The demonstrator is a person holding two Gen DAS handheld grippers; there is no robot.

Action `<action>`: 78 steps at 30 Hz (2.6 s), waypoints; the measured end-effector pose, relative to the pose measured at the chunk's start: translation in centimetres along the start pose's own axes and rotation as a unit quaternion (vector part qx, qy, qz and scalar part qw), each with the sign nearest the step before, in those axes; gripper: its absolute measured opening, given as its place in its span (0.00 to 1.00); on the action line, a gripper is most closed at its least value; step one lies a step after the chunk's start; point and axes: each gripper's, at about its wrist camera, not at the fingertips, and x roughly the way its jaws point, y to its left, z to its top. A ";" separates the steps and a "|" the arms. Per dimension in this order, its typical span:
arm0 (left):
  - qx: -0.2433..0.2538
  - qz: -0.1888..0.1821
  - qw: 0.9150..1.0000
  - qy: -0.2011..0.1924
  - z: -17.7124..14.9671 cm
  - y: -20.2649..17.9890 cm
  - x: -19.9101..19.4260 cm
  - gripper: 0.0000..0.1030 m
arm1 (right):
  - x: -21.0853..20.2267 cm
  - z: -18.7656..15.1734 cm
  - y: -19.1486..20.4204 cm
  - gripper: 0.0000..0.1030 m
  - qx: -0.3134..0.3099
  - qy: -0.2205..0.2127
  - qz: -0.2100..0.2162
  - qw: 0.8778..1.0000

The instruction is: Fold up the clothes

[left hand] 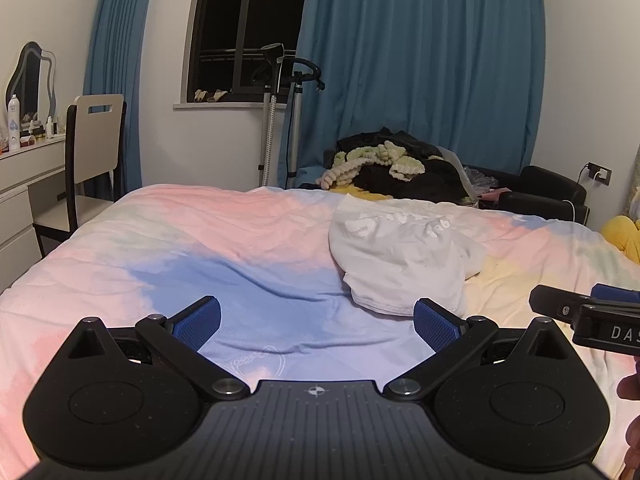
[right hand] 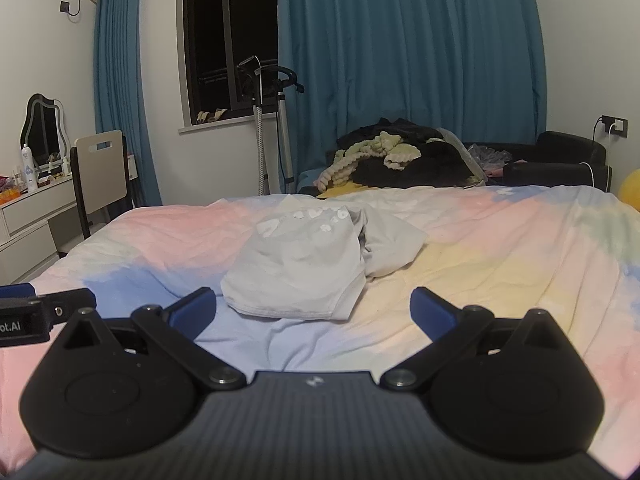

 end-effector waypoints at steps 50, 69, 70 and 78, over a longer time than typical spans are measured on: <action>0.014 -0.018 1.000 -0.015 -1.4 -2.1 0.1 1.00 | 0.0 -0.3 0.2 1.00 0.009 0.006 -0.009 1.000; 0.244 -0.033 0.969 0.023 -3.6 -9.7 5.4 1.00 | 0.6 1.7 -4.4 1.00 0.069 0.003 -0.029 0.997; 0.265 -0.036 0.963 0.021 -3.7 -10.5 6.2 1.00 | 0.7 1.9 -5.0 1.00 0.073 0.001 -0.036 0.997; 0.393 -0.039 0.919 -0.013 -5.1 -16.6 16.1 1.00 | 1.9 1.7 -9.9 1.00 0.120 0.005 -0.060 0.991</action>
